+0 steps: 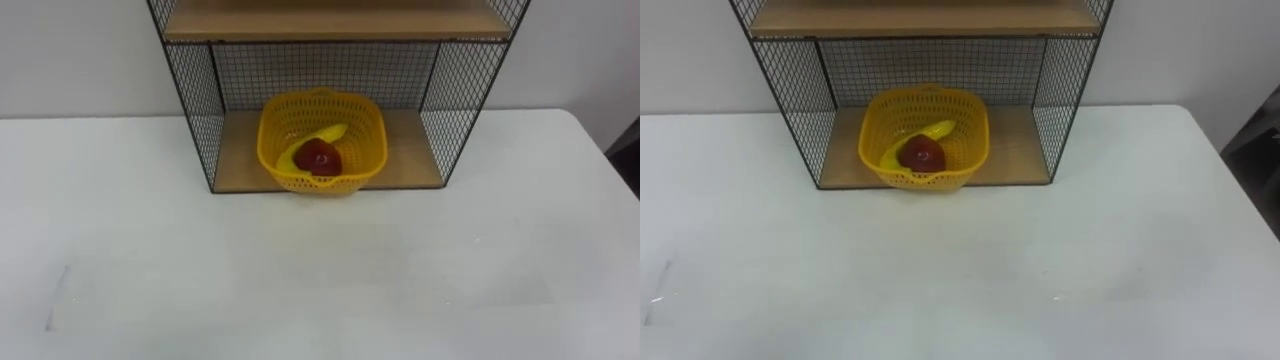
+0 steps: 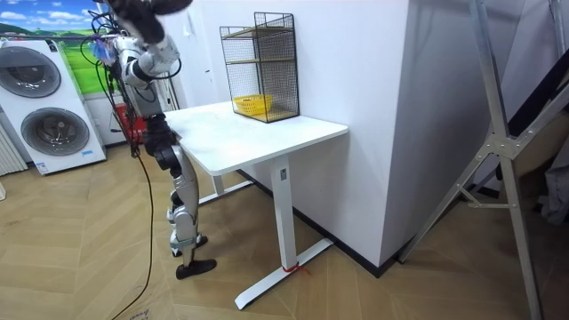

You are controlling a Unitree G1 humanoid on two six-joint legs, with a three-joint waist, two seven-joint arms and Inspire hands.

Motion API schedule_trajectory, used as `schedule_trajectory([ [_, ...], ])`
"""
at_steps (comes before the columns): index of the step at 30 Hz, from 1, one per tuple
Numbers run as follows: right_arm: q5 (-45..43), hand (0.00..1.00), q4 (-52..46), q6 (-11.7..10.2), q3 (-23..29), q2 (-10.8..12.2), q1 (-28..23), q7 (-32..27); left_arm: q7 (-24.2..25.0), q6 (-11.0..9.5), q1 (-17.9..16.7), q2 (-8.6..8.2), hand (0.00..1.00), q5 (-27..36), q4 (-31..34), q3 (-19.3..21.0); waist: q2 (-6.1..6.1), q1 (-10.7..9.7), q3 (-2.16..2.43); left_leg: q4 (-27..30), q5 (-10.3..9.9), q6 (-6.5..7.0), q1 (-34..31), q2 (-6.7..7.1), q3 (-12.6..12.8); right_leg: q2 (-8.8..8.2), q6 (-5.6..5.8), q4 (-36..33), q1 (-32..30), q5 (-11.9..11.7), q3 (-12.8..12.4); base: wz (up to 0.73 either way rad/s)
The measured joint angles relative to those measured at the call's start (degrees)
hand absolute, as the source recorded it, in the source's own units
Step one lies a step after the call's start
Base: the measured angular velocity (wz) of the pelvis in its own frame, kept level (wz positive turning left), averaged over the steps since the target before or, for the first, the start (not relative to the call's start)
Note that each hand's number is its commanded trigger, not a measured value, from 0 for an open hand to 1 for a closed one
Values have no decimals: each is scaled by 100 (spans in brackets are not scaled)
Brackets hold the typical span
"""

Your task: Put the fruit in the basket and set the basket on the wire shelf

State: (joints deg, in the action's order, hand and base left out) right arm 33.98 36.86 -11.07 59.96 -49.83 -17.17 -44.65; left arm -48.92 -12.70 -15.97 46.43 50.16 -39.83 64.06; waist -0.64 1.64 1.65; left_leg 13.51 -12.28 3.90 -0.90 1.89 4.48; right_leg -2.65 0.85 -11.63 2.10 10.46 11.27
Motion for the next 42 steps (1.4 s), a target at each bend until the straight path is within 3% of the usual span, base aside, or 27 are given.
schedule_trajectory([
  [2, 50, 0, 274, -70, -43, 778, -298, 132, 103, -21, -198, -567, 0, 12, -87, -266, -8, 46, -8, -15, -6, 3, 58, -6, -8, 3, 0, 10, 62, 0, 9, 3],
  [3, 125, 0, 376, -75, -64, 994, -357, 193, 167, -23, -225, -752, 0, 42, -126, -370, -1, 62, -10, -13, -10, 6, 63, -8, -10, 2, 0, 13, 73, 0, 16, 0],
  [5, 516, 0, 899, -9, -271, 1849, -476, 415, 490, -9, -259, -1476, 0, 120, -682, -617, 36, 130, -34, 0, -39, 4, 118, -12, -5, 9, 1, 9, 121, 1, -26, -5],
  [6, 654, 0, 1033, -2, -296, 2066, -477, 456, 558, -10, -262, -1672, 0, 131, -800, -628, 58, 131, -37, 2, -50, 4, 145, -14, -3, 11, 3, 9, 151, 3, -32, -3],
  [7, 960, 0, 1352, 8, -327, 2443, -477, 546, 689, -11, -277, -2047, 0, 197, -1007, -630, 104, 128, -43, 15, -66, -1, 183, -11, -12, 9, 13, 3, 189, 27, -51, 0],
  [8, 1157, 0, 1502, 16, -381, 2606, -474, 589, 758, -12, -298, -2246, 0, 210, -1099, -643, 122, 128, -48, 22, -75, -7, 188, -8, -12, 5, 16, -2, 182, 44, -52, 5],
  [10, 1677, 0, 2149, 59, -600, 3201, -411, 733, 1069, -18, -377, -2857, 0, 307, -1588, -760, 143, 58, -54, 61, -87, -28, 155, 0, -78, -13, 19, -14, 163, 100, 3, 14],
  [11, 1787, 0, 2253, 60, -686, 3334, -402, 748, 1116, -18, -408, -2978, 0, 330, -1696, -818, 143, 46, -53, 80, -93, -35, 157, -4, -82, -19, 17, -17, 163, 107, 7, 10],
  [14, 2059, 0, 2895, 82, -1222, 3786, -303, 1095, 1522, -18, -452, -3575, 0, 422, -2348, -1153, 147, 28, -53, 124, -111, -51, 160, -21, -80, -33, 3, -40, 171, 106, 0, 0],
  [15, 2030, 0, 2977, 84, -1319, 3846, -286, 1158, 1617, -14, -452, -3647, 0, 420, -2444, -1226, 145, 24, -52, 125, -111, -52, 162, -22, -83, -30, 0, -37, 177, 105, -5, 0],
  [17, 1671, 0, 3351, 164, -1646, 3993, -155, 1334, 2016, 64, -478, -3973, 0, 175, -2639, -1546, 142, 7, -53, 120, -111, -51, 209, -24, -67, -29, -3, -8, 273, 78, -8, 0],
  [20, 1078, 0, 3577, 351, -2026, 4114, 44, 1509, 2413, 339, -454, -4104, 0, -529, -2876, -2042, 137, -19, -53, 120, -111, -51, 259, -26, -49, -33, -1, -6, 316, 76, -17, 0],
  [22, 536, 0, 3720, 587, -2682, 4164, 258, 1717, 2807, 577, -370, -4126, 0, -1189, -2912, -2721, 115, -4, -54, 105, -92, -20, 283, -23, -42, -38, 2, -10, 325, 73, -15, 0],
  [25, 15, 0, 3790, 814, -3406, 4152, 447, 1999, 3226, 785, -300, -4125, 0, -1812, -2915, -3270, 111, -2, -57, 78, -100, -10, 377, -19, -36, -36, 8, 36, 384, 77, -16, -1],
  [28, -613, 0, 3924, 1054, -3684, 4120, 532, 2381, 3501, 1035, -188, -4116, 0, -2430, -2903, -3291, 99, 29, -60, 7, -96, -10, 434, -10, -57, -28, 15, 101, 449, 65, 2, 4],
  [31, -1421, 0, 3926, 1309, -4086, 4098, 676, 2704, 3610, 1289, -53, -4107, 0, -2915, -2876, -3534, 78, 23, -145, -7, -92, -12, 442, -12, -44, -11, 13, 93, 434, 69, -11, -2],
  [32, -1630, 0, 3925, 1396, -4240, 4099, 709, 2824, 3624, 1368, 7, -4090, 0, -3097, -2876, -3675, 61, 26, -155, -16, -91, -14, 441, -12, -44, -13, 11, 98, 427, 70, -12, 0],
  [37, -1891, 0, 3856, 1499, -4661, 4102, 821, 3164, 3802, 1524, 241, -4079, 0, -3242, -2878, -4200, 3, 28, -184, -14, -89, -15, 401, -13, -44, 9, 7, 101, 388, 70, -18, -1],
  [42, -1885, 0, 3840, 1510, -4816, 4108, 880, 3421, 3871, 1592, 295, -4078, 0, -3322, -2869, -4249, -7, 27, -190, -6, -84, -14, 398, -17, -24, 12, 3, 104, 378, 64, -17, -2],
])
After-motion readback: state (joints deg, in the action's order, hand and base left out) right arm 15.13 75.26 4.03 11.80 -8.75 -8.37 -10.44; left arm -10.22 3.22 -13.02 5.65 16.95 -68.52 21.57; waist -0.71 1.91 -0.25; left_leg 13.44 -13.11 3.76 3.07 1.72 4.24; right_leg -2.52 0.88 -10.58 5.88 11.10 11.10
